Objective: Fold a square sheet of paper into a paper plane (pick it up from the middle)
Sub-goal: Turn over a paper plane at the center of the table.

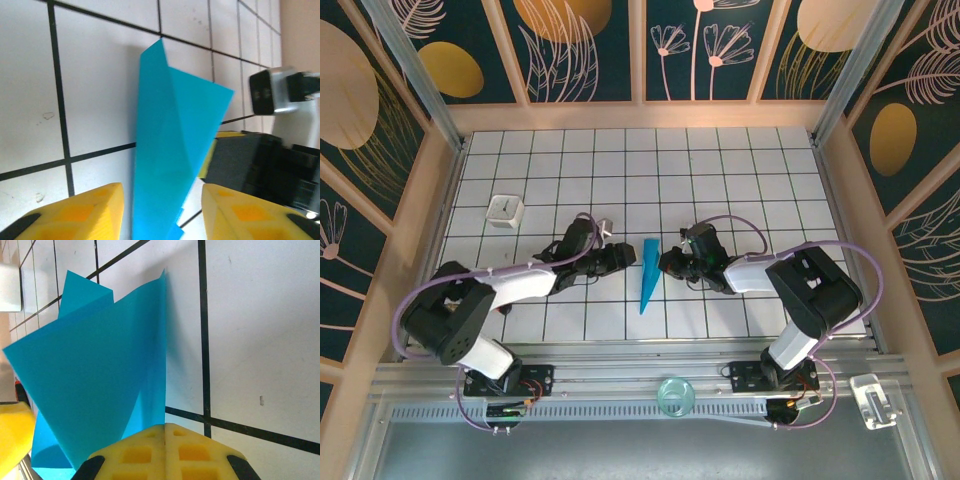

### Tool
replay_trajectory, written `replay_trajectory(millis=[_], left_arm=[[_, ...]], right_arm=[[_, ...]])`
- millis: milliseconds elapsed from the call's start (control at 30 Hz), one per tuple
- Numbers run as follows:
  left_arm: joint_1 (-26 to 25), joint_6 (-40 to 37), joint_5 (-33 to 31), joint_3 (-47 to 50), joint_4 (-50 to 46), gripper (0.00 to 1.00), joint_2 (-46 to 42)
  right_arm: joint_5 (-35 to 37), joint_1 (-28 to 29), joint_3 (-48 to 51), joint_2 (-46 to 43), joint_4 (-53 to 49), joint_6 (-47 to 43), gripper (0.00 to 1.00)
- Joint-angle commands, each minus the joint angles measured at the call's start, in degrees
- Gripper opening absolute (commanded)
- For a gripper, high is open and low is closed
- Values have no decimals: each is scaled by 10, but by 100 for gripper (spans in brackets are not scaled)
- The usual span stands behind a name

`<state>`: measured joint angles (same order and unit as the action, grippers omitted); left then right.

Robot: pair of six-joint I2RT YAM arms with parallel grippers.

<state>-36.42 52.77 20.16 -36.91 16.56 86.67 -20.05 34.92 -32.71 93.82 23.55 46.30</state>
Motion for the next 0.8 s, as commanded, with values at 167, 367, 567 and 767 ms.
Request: replay_trajectory(millis=[167, 367, 567, 767], left_arm=[[-39, -49, -17, -69, -51, 51, 60], [-44, -70, -23, -110, -84, 47, 111], [-44, -72, -26, -113, -86, 30, 130], [-40, -71, -29, -113, -77, 12, 126]], right_arm=[[-6, -3, 1, 9, 4, -15, 0], [-7, -3, 1, 8, 5, -15, 0], [-5, -3, 1, 7, 2, -17, 0], [-4, -11, 7, 0, -4, -24, 0]])
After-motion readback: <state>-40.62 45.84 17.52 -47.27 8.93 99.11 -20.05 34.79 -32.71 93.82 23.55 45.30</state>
